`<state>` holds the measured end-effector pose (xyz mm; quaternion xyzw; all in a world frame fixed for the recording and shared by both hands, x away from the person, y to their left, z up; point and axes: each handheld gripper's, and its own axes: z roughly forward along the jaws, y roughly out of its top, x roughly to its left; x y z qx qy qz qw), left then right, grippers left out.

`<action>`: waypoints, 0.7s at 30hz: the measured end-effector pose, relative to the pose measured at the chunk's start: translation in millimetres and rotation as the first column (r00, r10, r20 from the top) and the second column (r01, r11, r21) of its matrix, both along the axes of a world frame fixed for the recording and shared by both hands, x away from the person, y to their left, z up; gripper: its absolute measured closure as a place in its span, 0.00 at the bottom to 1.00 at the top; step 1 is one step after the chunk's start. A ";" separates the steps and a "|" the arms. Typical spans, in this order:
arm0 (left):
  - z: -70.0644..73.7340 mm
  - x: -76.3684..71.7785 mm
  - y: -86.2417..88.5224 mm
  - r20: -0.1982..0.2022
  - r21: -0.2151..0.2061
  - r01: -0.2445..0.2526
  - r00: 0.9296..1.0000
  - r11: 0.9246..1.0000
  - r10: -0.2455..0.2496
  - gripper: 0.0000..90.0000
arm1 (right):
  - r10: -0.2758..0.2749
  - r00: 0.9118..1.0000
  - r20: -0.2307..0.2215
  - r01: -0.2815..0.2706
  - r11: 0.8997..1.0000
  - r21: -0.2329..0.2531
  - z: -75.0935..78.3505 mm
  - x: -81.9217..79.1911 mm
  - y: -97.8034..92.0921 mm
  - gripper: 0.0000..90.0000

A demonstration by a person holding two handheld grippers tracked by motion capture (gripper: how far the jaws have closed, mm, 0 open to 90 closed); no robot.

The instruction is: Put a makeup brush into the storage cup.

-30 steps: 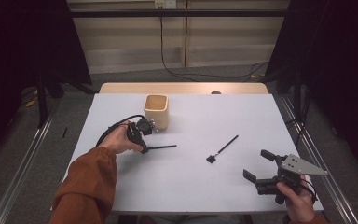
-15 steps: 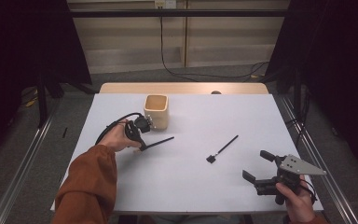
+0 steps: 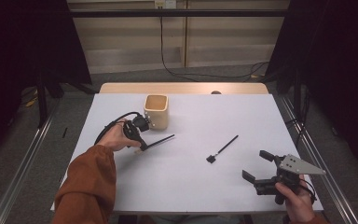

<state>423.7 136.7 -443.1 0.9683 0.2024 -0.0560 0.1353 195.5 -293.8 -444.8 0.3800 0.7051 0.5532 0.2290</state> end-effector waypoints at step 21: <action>19.4 -12.1 14.5 0.030 -0.185 -0.040 0.998 0.982 0.046 0.94 | -0.006 1.000 -0.002 0.006 1.000 0.000 0.0 0.3 -0.2 0.00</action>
